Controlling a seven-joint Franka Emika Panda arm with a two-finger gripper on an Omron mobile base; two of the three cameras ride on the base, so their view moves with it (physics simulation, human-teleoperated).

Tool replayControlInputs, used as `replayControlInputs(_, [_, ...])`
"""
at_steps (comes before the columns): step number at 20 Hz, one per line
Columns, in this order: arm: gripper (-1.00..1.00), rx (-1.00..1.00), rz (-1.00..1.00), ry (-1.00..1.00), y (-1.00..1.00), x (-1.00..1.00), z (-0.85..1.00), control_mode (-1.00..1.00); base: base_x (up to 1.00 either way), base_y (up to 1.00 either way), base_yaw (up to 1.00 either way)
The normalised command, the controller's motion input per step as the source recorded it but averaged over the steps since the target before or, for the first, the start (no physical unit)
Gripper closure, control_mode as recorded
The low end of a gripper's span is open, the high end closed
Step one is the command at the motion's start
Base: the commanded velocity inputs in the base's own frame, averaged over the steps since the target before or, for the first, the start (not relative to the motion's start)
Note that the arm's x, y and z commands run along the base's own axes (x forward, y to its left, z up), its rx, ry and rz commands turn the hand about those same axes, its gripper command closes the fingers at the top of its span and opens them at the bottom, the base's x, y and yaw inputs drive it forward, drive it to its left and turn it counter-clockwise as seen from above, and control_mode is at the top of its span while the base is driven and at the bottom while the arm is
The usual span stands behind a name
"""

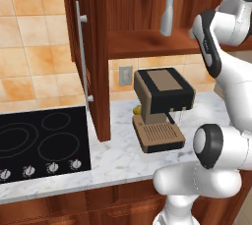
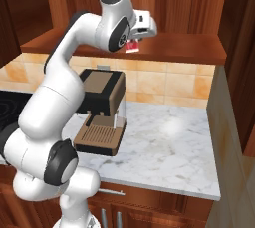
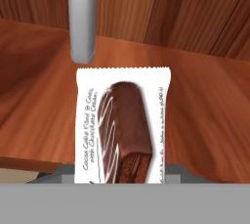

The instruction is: Pick the bar and boxed food from the counter and place them in the cabinets closest to them.

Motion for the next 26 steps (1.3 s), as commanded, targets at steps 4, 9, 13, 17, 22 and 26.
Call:
replayControlInputs(4, [1.00, 0.00, 0.00, 0.00, -0.06, 0.36, -0.03, -1.00, 0.00, 0.00, 0.00])
replayControlInputs(9, [1.00, 0.02, 0.00, 0.01, -0.11, 0.48, 0.00, -1.00, 0.00, 0.00, 0.00])
replayControlInputs(13, [1.00, 0.02, 0.00, 0.02, -0.13, 0.49, 0.00, -1.00, 0.00, 0.00, 0.00])
replayControlInputs(17, [1.00, 0.02, 0.00, 0.02, -0.12, 0.46, 0.00, -1.00, 0.00, 0.00, 0.00])
replayControlInputs(22, [1.00, 0.00, 0.00, 0.00, -0.11, 0.32, -0.06, -1.00, 0.00, 0.00, 0.00])
replayControlInputs(26, [1.00, 0.00, 0.00, 0.00, -0.12, 0.16, -0.19, -1.00, 0.00, 0.00, 0.00])
